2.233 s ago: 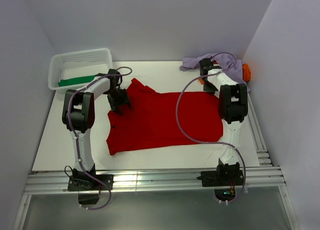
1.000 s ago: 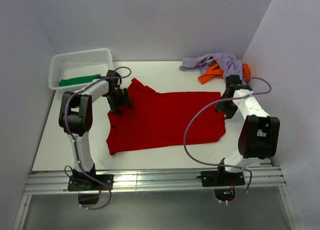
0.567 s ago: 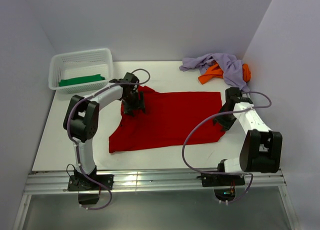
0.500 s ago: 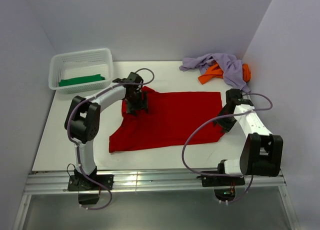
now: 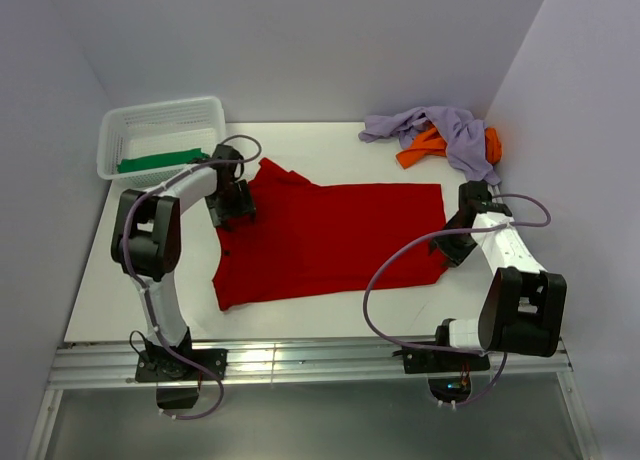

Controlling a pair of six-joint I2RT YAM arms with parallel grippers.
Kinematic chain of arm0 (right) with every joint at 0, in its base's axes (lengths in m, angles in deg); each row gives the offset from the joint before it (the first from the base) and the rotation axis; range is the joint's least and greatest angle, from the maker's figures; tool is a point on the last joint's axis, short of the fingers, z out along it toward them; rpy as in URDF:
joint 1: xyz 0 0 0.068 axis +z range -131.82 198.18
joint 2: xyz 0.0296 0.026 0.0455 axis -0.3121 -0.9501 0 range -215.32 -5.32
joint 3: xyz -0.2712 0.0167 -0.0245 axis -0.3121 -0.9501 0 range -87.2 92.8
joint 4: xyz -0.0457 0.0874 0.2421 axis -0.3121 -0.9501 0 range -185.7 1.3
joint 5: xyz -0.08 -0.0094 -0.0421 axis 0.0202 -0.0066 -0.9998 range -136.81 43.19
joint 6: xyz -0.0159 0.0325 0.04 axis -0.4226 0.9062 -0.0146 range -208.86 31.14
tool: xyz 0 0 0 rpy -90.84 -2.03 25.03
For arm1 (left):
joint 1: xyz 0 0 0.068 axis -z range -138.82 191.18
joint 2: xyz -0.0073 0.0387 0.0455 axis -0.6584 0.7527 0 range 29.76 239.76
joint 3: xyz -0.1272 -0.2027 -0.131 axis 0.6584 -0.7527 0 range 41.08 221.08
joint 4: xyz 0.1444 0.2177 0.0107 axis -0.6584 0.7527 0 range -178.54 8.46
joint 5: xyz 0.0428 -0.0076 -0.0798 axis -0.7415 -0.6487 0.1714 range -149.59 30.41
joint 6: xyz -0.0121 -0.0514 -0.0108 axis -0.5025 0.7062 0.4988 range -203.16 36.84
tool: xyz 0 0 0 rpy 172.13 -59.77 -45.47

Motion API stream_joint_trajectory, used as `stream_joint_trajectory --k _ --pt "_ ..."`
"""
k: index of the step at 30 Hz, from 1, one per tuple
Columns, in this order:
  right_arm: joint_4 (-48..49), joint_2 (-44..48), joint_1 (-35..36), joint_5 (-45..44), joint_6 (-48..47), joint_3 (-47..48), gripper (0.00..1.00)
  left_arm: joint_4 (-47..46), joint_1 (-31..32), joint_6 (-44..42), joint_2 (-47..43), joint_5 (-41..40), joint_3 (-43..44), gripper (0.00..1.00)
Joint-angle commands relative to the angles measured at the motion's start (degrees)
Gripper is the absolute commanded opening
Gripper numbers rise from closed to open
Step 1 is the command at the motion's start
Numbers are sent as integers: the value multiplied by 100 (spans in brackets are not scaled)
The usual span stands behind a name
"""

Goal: Roll the t-shirts
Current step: Fold the tshirt

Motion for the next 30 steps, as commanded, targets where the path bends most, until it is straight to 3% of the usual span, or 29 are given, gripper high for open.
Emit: stream_joint_trajectory --k 1,7,11,19,24,30 --pt "185 117 -24 90 16 9 49 -216 -142 -172 -116 -199 150 72" --pt "290 -15 -24 204 -71 158 48 -321 -291 -339 403 -199 440 70" --pt "343 -164 -24 213 -239 404 50 -322 -371 -330 175 -198 677 72" --pt "422 -735 -33 -32 -301 1519 52 688 -397 -374 -177 -488 1450 78" --pt "746 -1490 -208 -164 -134 2240 51 794 -476 -304 -204 -497 1679 80" --pt "826 -2949 -270 -472 -467 3829 50 743 -511 -234 104 -200 2286 79"
